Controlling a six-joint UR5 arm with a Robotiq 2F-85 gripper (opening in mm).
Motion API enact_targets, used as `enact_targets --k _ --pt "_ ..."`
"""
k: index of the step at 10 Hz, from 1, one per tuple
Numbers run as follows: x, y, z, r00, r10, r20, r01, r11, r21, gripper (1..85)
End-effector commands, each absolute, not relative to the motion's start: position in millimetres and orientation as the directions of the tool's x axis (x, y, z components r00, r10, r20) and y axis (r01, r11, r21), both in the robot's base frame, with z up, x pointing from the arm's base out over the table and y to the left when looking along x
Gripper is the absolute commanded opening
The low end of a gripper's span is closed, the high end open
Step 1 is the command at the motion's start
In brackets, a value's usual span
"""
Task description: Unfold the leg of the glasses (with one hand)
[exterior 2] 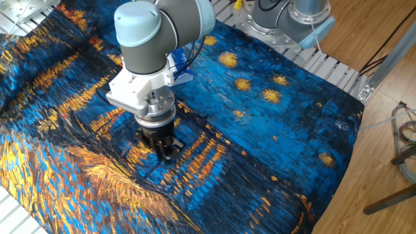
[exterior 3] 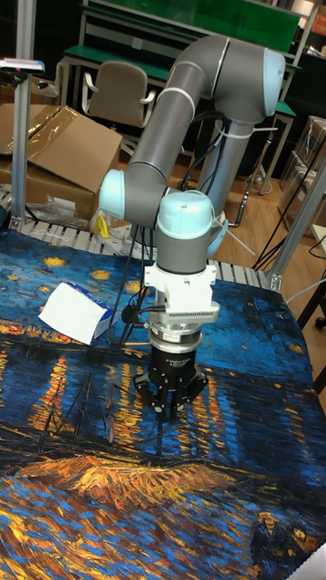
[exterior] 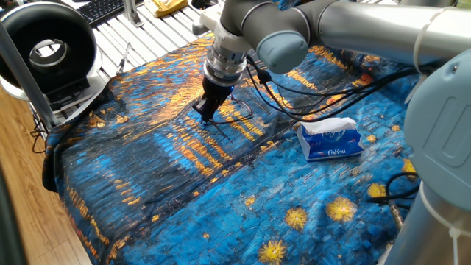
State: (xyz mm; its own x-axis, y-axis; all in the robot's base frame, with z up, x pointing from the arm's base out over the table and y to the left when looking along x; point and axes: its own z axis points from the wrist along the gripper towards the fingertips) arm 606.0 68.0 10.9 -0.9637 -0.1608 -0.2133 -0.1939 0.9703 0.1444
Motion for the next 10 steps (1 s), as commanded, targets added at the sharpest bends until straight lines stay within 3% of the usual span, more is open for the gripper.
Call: enact_targets --k 1,4,10 --pt "608 69 12 -0.961 -0.166 -0.221 -0.201 0.968 0.151 27.3" --pt "607 71 11 -0.962 -0.16 -0.221 -0.197 0.968 0.156 29.3" --pt "616 61 8 -0.959 -0.143 -0.243 -0.172 0.979 0.105 11.7"
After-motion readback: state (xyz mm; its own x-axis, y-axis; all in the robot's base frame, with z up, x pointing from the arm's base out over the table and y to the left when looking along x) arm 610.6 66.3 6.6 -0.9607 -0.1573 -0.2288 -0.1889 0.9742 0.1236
